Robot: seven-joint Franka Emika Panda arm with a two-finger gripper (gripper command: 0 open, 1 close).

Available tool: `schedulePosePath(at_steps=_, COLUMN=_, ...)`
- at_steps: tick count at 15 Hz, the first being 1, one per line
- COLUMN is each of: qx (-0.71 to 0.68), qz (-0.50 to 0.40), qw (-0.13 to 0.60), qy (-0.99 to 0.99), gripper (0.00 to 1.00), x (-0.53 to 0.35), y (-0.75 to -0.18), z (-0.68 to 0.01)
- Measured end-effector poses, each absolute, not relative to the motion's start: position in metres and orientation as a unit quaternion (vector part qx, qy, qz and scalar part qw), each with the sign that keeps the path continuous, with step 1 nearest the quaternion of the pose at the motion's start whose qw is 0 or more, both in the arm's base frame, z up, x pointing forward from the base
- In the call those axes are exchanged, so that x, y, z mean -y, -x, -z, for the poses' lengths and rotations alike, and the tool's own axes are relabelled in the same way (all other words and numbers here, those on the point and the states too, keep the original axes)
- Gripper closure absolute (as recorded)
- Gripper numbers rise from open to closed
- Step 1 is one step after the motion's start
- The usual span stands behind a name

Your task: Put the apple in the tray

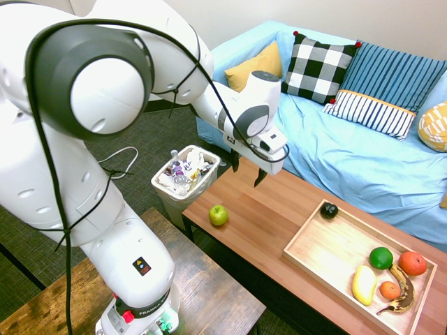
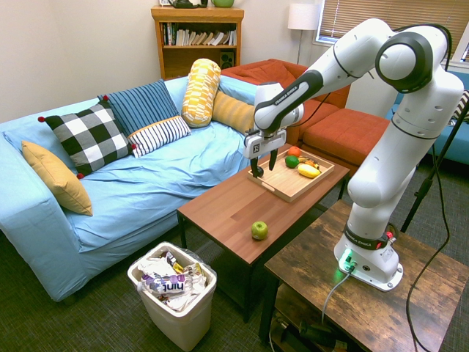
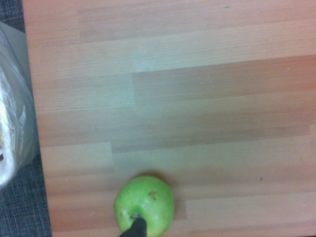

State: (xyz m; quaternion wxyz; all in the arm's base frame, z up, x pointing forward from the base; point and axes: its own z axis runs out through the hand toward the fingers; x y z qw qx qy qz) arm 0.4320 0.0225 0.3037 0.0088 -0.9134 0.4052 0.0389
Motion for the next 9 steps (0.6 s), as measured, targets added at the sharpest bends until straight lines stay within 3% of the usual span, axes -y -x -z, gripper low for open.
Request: schedulePosePath(at_steps=9, qx=-0.376, qz=-0.115, qw=-0.022, qy=0.919, gripper=0.0, x=-0.065, y=-0.419, z=-0.159)
